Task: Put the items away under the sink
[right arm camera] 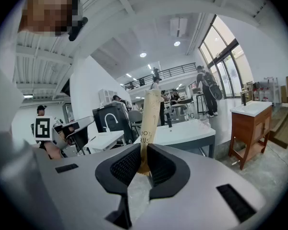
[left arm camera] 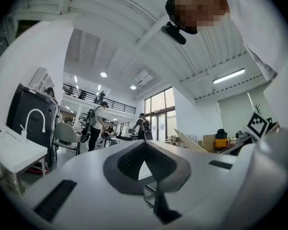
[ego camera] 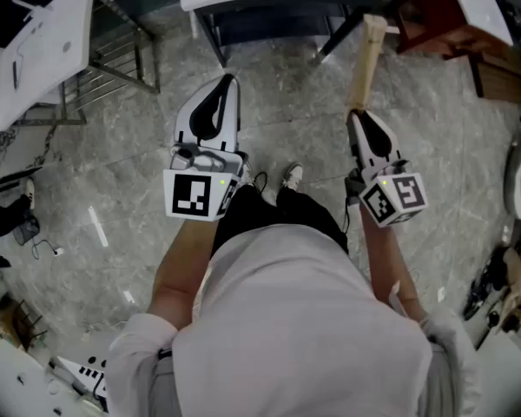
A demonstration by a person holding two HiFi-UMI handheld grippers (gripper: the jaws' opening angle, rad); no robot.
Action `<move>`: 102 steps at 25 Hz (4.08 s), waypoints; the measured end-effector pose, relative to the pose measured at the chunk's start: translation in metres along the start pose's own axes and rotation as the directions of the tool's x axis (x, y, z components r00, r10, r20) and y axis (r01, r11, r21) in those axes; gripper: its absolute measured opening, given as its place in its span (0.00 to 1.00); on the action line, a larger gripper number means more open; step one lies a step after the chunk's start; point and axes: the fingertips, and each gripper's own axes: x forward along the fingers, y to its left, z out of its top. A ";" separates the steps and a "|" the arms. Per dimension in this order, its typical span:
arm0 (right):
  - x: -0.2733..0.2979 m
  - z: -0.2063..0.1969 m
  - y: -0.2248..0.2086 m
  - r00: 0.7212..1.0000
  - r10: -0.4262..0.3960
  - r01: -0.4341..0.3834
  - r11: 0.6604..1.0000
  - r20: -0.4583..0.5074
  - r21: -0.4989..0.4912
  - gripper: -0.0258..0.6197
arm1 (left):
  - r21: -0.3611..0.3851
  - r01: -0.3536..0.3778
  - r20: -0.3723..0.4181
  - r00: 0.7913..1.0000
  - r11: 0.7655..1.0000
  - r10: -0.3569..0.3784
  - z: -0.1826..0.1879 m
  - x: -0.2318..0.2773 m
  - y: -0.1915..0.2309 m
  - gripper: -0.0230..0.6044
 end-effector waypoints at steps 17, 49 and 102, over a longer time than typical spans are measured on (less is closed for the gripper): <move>0.010 0.018 -0.021 0.991 0.122 -0.117 0.990 0.054 -0.084 0.14 | 0.015 -0.101 0.001 0.995 0.995 0.101 -0.017 0.013 -0.046 0.04; 0.121 0.043 -0.052 0.987 0.163 -0.163 0.980 -0.012 -0.111 0.14 | 0.001 -0.176 0.010 0.984 0.984 0.176 -0.040 0.106 0.041 0.04; 0.291 -0.111 -0.144 0.952 0.266 -0.278 0.959 -0.154 -0.061 0.14 | -0.001 -0.116 -0.102 0.988 0.993 0.115 -0.269 0.227 0.130 0.04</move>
